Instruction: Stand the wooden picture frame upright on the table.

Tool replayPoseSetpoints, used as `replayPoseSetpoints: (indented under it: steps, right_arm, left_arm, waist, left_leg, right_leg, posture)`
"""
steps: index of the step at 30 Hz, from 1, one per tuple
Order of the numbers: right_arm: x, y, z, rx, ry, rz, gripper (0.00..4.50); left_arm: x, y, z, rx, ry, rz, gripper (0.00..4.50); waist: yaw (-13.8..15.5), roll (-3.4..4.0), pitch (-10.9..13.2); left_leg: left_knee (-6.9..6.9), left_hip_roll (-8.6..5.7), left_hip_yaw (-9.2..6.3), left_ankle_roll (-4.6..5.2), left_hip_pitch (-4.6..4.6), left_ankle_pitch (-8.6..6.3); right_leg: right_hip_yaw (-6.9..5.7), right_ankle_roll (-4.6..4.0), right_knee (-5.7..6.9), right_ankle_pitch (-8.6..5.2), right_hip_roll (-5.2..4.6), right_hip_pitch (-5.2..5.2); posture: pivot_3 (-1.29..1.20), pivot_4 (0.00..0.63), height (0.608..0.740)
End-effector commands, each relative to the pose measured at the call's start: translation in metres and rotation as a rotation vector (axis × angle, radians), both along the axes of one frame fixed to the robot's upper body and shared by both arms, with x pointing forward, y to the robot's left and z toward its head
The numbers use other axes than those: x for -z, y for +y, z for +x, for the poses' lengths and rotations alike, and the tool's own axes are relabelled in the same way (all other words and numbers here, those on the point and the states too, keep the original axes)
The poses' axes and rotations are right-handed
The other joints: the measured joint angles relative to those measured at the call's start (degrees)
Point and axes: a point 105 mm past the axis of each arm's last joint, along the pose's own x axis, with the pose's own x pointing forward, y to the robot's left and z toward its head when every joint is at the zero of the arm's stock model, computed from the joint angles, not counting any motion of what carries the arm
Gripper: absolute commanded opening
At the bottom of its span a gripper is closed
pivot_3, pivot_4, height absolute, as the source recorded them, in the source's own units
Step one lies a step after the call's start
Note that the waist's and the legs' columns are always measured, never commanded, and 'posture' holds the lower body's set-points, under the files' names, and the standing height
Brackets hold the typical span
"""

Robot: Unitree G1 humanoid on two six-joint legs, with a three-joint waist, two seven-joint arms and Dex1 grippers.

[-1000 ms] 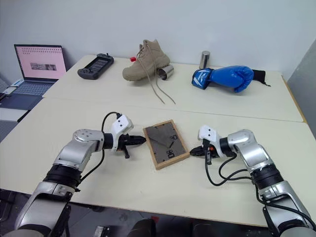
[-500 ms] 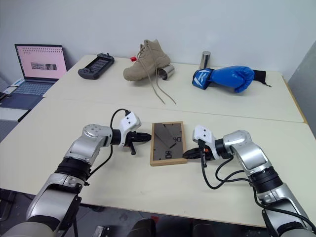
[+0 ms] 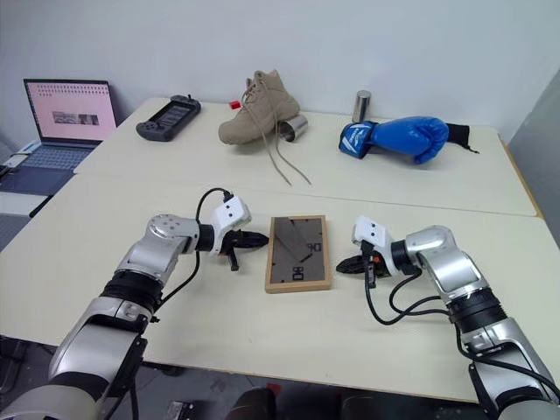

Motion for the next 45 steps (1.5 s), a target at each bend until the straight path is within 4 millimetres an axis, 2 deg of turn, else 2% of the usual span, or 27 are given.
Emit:
replayPoseSetpoints:
  steps: [1, 6, 14, 20, 23, 26, 29, 31, 36, 39, 45]
  right_arm:
    - [-0.005, 0.003, 0.002, -0.039, -0.059, -0.019, 0.00]
    - [-0.002, 0.022, -0.010, -0.098, -0.029, 0.016, 0.00]
    - [-0.004, 0.041, -0.017, -0.124, -0.015, 0.056, 0.00]
    - [-0.003, 0.024, -0.002, -0.052, -0.056, 0.017, 0.00]
    - [-0.011, 0.011, 0.008, -0.002, -0.090, 0.021, 0.00]
    - [-0.017, 0.002, 0.009, 0.012, -0.104, 0.022, 0.00]
    - [-0.021, -0.005, 0.009, 0.022, -0.110, 0.022, 0.00]
    - [-0.021, -0.007, 0.009, 0.030, -0.111, 0.021, 0.00]
    - [-0.017, -0.005, 0.014, 0.052, -0.116, 0.015, 0.00]
    - [-0.015, 0.000, 0.016, 0.049, -0.115, 0.017, 0.00]
    - [-0.013, 0.003, 0.020, 0.048, -0.120, 0.009, 0.00]
  left_arm:
    - [-0.006, -0.003, 0.010, -0.020, -0.043, 0.019, 0.02]
    - [-0.009, -0.020, 0.018, -0.014, -0.062, 0.009, 0.02]
    - [-0.011, -0.017, 0.015, 0.008, -0.056, 0.010, 0.02]
    - [-0.012, 0.004, 0.009, -0.022, -0.042, 0.018, 0.02]
    - [-0.016, 0.023, -0.002, -0.050, 0.011, -0.030, 0.02]
    - [-0.021, 0.039, -0.016, -0.075, 0.080, -0.097, 0.02]
    - [-0.030, 0.051, -0.033, -0.087, 0.178, -0.183, 0.51]
    - [-0.038, 0.054, -0.045, -0.090, 0.263, -0.259, 1.04]
    - [-0.052, 0.049, -0.065, -0.123, 0.533, -0.467, 2.20]
    - [-0.051, 0.044, -0.066, -0.165, 0.637, -0.544, 2.80]
    - [-0.038, 0.031, -0.063, -0.189, 0.730, -0.576, 3.97]
  waist:
    - [-0.1, 0.00, 0.0]
    - [-0.1, 0.00, 0.0]
    - [-0.1, 0.00, 0.0]
    - [-0.2, 0.00, 0.0]
    - [-0.4, 0.00, 0.0]
    - [-0.6, 0.00, 0.0]
    - [-0.6, 0.00, 0.0]
    - [-0.6, 0.00, 0.0]
    - [-0.6, 0.00, 0.0]
    - [-0.7, 0.00, 0.0]
    - [-0.5, 0.00, 0.0]
  left_leg:
    - [0.00, 0.00, 0.00, 0.01, 0.01, 0.00]
    - [0.00, -0.01, 0.00, 0.02, 0.00, 0.01]
    - [-0.01, -0.01, -0.01, 0.01, 0.00, 0.02]
    - [-0.02, 0.01, 0.00, 0.01, 0.00, 0.02]
    - [-0.02, 0.02, 0.00, 0.01, 0.00, 0.02]
    - [-0.05, 0.05, 0.01, 0.01, 0.00, 0.02]
    - [-0.07, 0.05, 0.00, 0.01, 0.00, 0.02]
    - [-0.07, 0.05, -0.01, 0.01, 0.00, 0.02]
    - [-0.05, 0.04, -0.01, 0.01, 0.00, 0.02]
    - [-0.05, 0.05, -0.02, 0.01, 0.00, 0.01]
    - [-0.04, 0.05, -0.02, 0.01, 0.00, 0.02]
  right_leg:
    - [0.00, 0.00, 0.01, 0.00, 0.00, 0.00]
    - [0.00, 0.00, 0.01, 0.00, 0.00, 0.02]
    - [-0.01, 0.00, 0.01, 0.00, 0.00, 0.01]
    - [-0.01, 0.00, 0.01, 0.00, 0.00, 0.00]
    - [-0.01, 0.00, 0.01, 0.00, 0.00, -0.02]
    - [-0.01, 0.00, 0.03, 0.00, 0.00, -0.03]
    - [-0.02, 0.00, 0.04, 0.00, 0.00, -0.05]
    - [-0.03, 0.00, 0.04, 0.00, 0.00, -0.04]
    - [-0.03, 0.01, 0.03, -0.01, 0.00, -0.01]
    - [-0.05, 0.01, 0.03, -0.01, 0.01, -0.02]
    - [-0.05, 0.01, 0.04, 0.00, 0.01, -0.02]
  posture:
    - [0.00, 0.150, 0.740]
    - [0.00, 0.150, 0.740]
    - [0.00, 0.150, 0.740]
    - [0.00, 0.150, 0.740]
    - [0.00, 0.150, 0.740]
    - [0.00, 0.150, 0.740]
    - [0.00, 0.150, 0.740]
    - [0.00, 0.150, 0.740]
    - [0.00, 0.150, 0.740]
    - [0.00, 0.150, 0.740]
    - [0.00, 0.150, 0.740]
